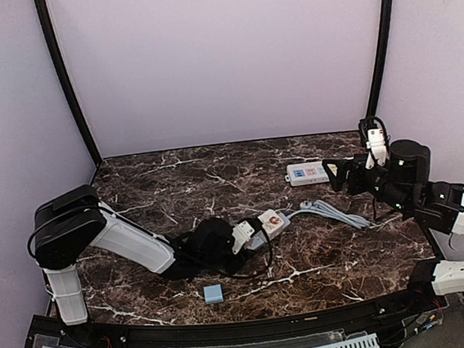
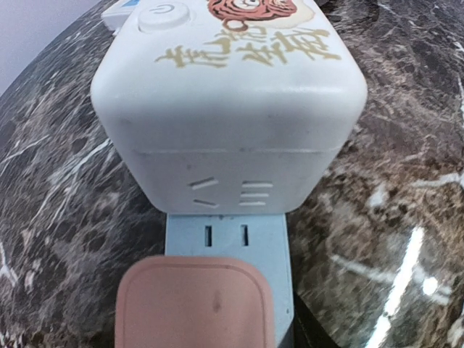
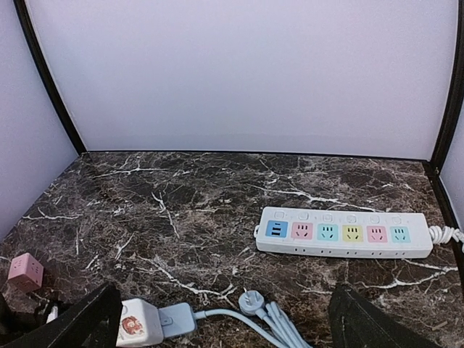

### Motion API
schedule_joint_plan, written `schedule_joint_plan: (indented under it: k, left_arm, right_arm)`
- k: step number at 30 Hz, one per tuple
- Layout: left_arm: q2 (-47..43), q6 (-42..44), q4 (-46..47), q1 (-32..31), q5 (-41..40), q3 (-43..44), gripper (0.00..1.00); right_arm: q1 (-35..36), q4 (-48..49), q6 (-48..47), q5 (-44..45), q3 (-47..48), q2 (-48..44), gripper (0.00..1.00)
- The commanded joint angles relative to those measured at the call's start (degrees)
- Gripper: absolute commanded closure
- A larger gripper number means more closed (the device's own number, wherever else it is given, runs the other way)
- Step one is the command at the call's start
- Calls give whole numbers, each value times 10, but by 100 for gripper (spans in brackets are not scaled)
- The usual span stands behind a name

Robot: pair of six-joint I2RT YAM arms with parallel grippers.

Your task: Insert the plug

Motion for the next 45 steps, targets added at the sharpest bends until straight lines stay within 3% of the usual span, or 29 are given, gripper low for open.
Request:
schedule_joint_plan:
  k: [1, 6, 16, 22, 26, 39, 45]
  left_arm:
    - [-62, -24, 6, 52, -84, -68, 94]
    - [-107, -50, 4, 108, -108, -113, 94]
    - [-152, -94, -47, 232, -151, -100, 94]
    - [-196, -134, -71, 293, -168, -155, 93]
    - [-234, -178, -71, 304, -163, -191, 91]
    - [-369, -324, -208, 304, -247, -249, 86]
    - [-370, -347, -232, 304, -263, -248, 83]
  right_arm:
    - [-4, 18, -4, 0, -2, 9, 1]
    - [-4, 22, -3, -5, 0, 18, 1]
    - [-4, 26, -2, -18, 7, 51, 1]
    - [-4, 38, 1, -28, 4, 59, 1]
    - [-4, 47, 2, -36, 1, 59, 1]
    - [-4, 45, 9, -50, -8, 37, 1]
    - [-5, 48, 11, -56, -12, 29, 1]
